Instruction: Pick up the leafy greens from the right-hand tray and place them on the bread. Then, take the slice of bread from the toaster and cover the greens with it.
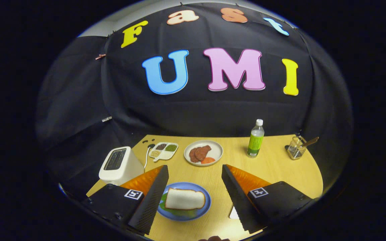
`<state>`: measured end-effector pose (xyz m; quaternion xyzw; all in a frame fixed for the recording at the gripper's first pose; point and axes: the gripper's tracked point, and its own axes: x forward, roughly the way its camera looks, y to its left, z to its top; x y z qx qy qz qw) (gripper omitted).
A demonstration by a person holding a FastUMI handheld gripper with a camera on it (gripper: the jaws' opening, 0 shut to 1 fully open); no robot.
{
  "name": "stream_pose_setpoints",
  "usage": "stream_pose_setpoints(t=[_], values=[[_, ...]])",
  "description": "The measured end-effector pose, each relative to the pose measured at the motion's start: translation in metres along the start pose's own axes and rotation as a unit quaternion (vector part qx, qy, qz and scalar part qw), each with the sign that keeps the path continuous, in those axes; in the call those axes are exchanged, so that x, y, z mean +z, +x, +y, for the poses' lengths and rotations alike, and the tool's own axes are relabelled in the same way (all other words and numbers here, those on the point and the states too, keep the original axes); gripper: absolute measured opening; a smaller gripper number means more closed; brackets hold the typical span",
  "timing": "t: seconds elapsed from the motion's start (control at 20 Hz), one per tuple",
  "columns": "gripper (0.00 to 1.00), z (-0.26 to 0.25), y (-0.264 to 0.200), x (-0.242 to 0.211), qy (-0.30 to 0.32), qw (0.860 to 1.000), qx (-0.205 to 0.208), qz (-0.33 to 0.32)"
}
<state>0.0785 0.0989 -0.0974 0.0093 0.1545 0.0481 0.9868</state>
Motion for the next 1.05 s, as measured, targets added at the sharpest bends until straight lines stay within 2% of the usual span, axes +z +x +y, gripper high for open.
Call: stream_pose_setpoints(t=[0.25,0.4,0.8,1.05], values=[[0.99,-0.021,-0.043,0.052,0.002,0.997,-0.031,-0.069],[0.99,-0.042,-0.065,0.065,-0.004,0.996,-0.039,-0.083],[0.99,-0.103,-0.096,0.054,-0.029,0.994,-0.079,-0.077],[0.99,-0.114,-0.1,0.052,-0.004,0.993,-0.081,-0.082]])
